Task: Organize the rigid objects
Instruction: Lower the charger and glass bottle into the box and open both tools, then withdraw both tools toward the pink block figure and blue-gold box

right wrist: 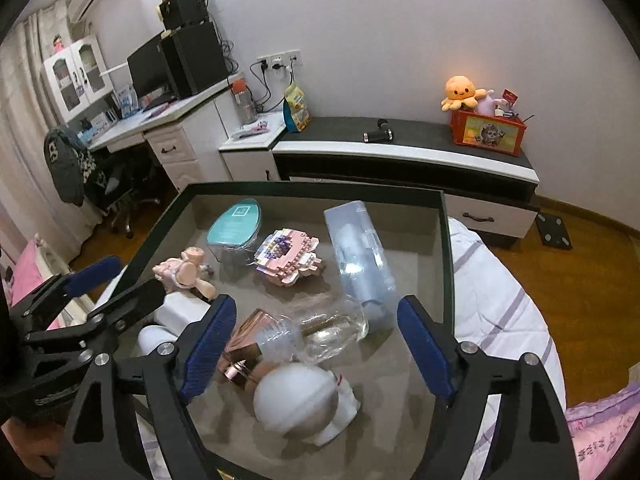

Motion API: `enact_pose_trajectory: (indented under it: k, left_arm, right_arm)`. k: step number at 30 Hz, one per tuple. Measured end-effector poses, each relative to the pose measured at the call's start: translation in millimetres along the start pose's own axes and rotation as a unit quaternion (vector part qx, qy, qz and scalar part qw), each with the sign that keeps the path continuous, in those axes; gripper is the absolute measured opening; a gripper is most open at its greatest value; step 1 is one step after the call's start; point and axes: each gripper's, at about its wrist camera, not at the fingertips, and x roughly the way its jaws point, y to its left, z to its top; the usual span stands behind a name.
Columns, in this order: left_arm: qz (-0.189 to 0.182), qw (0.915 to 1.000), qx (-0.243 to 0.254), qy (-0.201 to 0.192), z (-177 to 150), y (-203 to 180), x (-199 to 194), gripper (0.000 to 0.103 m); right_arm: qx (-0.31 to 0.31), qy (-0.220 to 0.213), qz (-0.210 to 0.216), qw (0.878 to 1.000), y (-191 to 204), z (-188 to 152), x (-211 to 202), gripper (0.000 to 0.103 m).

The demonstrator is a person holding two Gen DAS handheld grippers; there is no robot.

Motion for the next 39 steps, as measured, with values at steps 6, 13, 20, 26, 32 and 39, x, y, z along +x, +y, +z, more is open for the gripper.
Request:
enact_pose_trajectory:
  k: [6,13,20,26,32,39]
  left_arm:
    - [0.023,0.9993,0.002,-0.03,-4,6,-28,0.103]
    - [0.04,0.9982,-0.006,-0.045,-14,7,-64,0.103]
    - [0.04,0.998,-0.004,-0.048,-31,1,-103,0.103]
    - [0.039,0.9974,0.006,-0.06,-51,-5,-142,0.103]
    - [0.049,0.996,0.002,-0.074,-75,-10,-165,0.103]
    - [0.049,0.9961,0.003,-0.074,-97,-18,-178,0.103]
  right_arm:
    - [0.018,-0.012,-0.025,0.999,0,-10,-18,0.092]
    - [0.034,-0.043,-0.028,0.998,11,-23,-57,0.092]
    - [0.028,-0.063,-0.038,0.997,34,-46,-95,0.092]
    - [0.037,-0.072,-0.04,0.996,45,-75,-122,0.092]
    - [0.045,-0.07,-0.044,0.996,50,-101,-135,0.092]
    - [0.043,-0.073,-0.046,0.995,54,-117,-150,0.092]
